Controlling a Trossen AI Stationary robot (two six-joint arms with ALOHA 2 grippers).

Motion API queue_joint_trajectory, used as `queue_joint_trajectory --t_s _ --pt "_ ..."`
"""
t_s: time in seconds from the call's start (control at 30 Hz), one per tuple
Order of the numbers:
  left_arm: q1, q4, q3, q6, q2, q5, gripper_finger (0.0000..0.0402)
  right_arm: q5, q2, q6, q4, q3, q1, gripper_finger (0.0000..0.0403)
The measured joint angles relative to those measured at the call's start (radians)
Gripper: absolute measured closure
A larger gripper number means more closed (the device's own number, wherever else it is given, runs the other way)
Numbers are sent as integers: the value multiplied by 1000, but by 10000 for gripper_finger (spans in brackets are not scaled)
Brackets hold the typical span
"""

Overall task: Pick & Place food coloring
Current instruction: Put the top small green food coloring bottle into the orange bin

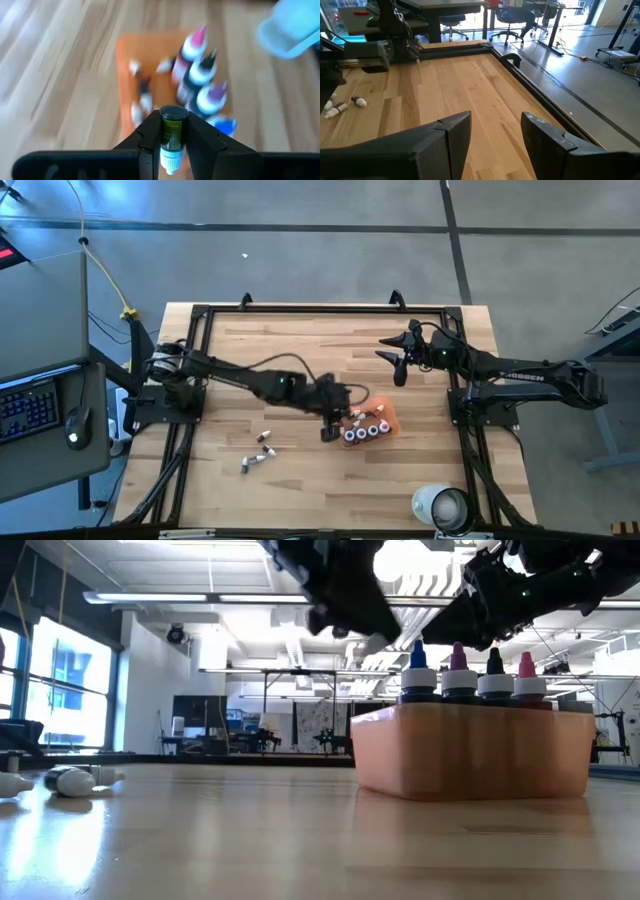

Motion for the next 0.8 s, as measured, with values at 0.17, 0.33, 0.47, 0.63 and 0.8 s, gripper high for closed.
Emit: queue_joint_trajectory --t_s 0.17,0.33,0.47,0.63,0.8 --pt "59 72 -2 87 42 110 339 0 0 0 -3 0 0 236" --pt "84 134 -2 86 127 185 339 0 0 -9 -7 0 0 236" --pt "82 170 -4 93 162 190 339 0 0 -31 -14 0 0 236" --pt "80 149 -3 141 195 193 325 0 0 -34 -16 0 0 236" --pt "80 166 -3 172 234 198 297 0 0 -34 -16 0 0 236"
